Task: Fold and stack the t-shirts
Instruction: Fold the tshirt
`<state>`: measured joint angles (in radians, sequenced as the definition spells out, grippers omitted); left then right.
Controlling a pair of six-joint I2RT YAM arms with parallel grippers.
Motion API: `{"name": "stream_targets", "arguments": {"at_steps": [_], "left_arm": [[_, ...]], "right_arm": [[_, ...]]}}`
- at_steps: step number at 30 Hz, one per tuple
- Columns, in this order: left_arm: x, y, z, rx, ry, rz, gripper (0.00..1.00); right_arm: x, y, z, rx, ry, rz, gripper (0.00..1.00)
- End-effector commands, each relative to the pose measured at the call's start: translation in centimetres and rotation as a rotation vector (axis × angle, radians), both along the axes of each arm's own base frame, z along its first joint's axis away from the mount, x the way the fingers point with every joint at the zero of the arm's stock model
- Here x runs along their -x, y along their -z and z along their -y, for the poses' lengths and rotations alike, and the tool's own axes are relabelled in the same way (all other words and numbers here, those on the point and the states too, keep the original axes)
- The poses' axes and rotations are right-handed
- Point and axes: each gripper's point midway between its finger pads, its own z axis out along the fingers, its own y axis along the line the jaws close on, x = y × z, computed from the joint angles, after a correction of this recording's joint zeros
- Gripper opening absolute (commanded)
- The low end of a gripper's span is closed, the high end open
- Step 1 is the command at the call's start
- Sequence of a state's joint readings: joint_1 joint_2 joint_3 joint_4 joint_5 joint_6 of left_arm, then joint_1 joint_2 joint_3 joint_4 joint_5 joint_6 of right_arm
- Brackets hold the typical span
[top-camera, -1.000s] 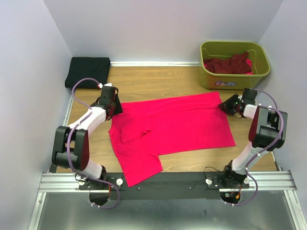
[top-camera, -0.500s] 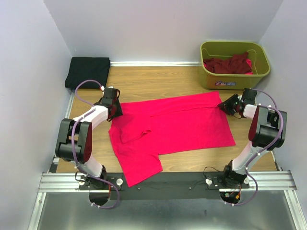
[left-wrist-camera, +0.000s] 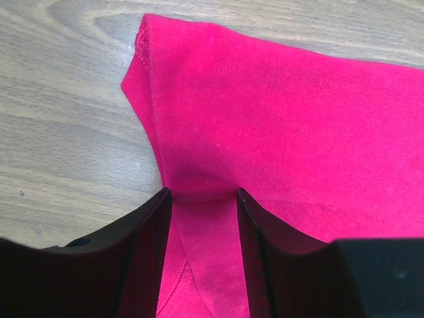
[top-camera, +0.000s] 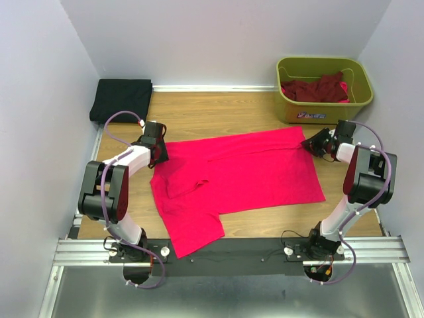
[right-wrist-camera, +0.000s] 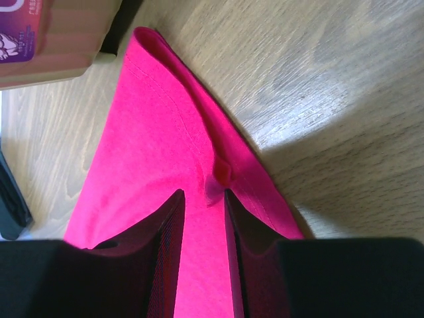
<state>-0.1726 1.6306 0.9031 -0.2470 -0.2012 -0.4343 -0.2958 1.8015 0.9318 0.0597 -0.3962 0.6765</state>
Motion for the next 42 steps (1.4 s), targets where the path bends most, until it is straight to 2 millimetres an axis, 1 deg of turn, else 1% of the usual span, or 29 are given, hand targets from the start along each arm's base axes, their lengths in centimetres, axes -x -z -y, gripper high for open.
{"name": "stream_targets", "arguments": {"at_steps": [1, 5, 13, 14, 16, 17, 19, 20, 22, 23, 26, 27, 29, 35, 38, 42], "left_arm": [[-0.5, 0.1, -0.4, -0.029, -0.012, 0.018, 0.52], [-0.4, 0.2, -0.3, -0.026, -0.01, 0.014, 0.52], [-0.4, 0.5, -0.3, -0.027, -0.008, 0.007, 0.52], [-0.3, 0.5, -0.4, -0.027, -0.009, 0.006, 0.52], [-0.4, 0.5, -0.3, -0.027, -0.01, 0.008, 0.52], [-0.3, 0.6, -0.3, -0.027, -0.011, 0.005, 0.52], [-0.3, 0.6, -0.4, -0.028, -0.014, 0.003, 0.52], [-0.3, 0.6, -0.4, -0.03, -0.013, 0.002, 0.52], [-0.1, 0.8, -0.5, -0.034, -0.018, -0.007, 0.52], [-0.1, 0.8, -0.6, -0.035, -0.021, -0.008, 0.52], [0.0, 1.1, -0.6, -0.038, -0.021, -0.019, 0.52], [0.0, 1.1, -0.6, -0.038, -0.021, -0.019, 0.52], [0.0, 1.1, -0.6, -0.039, -0.021, -0.02, 0.52], [0.3, 1.4, -0.8, -0.047, -0.026, -0.033, 0.52], [0.4, 1.5, -0.8, -0.049, -0.023, -0.04, 0.52], [0.4, 1.5, -0.8, -0.049, -0.023, -0.04, 0.52]], "right_arm": [[-0.7, -0.5, 0.0, -0.009, 0.002, 0.01, 0.37], [-0.4, 0.6, 0.1, -0.008, 0.009, -0.016, 0.37], [0.3, 1.7, 0.1, -0.002, 0.011, -0.046, 0.37], [0.4, 1.8, 0.1, -0.001, 0.01, -0.048, 0.33], [0.4, 1.8, 0.2, 0.003, 0.01, -0.048, 0.28], [0.4, 1.8, 0.2, 0.004, 0.011, -0.048, 0.22], [0.2, 1.4, 0.4, 0.018, 0.015, -0.039, 0.16], [0.3, 1.3, 0.5, 0.02, 0.017, -0.041, 0.09], [-0.1, 0.4, 0.7, 0.034, 0.021, -0.021, 0.05], [-0.2, 0.1, 0.8, 0.041, 0.022, -0.017, 0.01], [-0.6, -1.1, 1.3, 0.068, 0.024, -0.002, 0.01], [-0.3, -1.0, 1.3, 0.073, 0.021, -0.022, 0.0], [-0.6, -1.7, 1.5, 0.083, 0.018, -0.013, 0.0], [-0.7, -2.6, 1.7, 0.094, 0.016, -0.022, 0.01], [-0.6, -2.5, 1.8, 0.095, 0.013, -0.035, 0.0], [-0.1, -1.6, 1.9, 0.104, 0.015, -0.073, 0.01]]}}
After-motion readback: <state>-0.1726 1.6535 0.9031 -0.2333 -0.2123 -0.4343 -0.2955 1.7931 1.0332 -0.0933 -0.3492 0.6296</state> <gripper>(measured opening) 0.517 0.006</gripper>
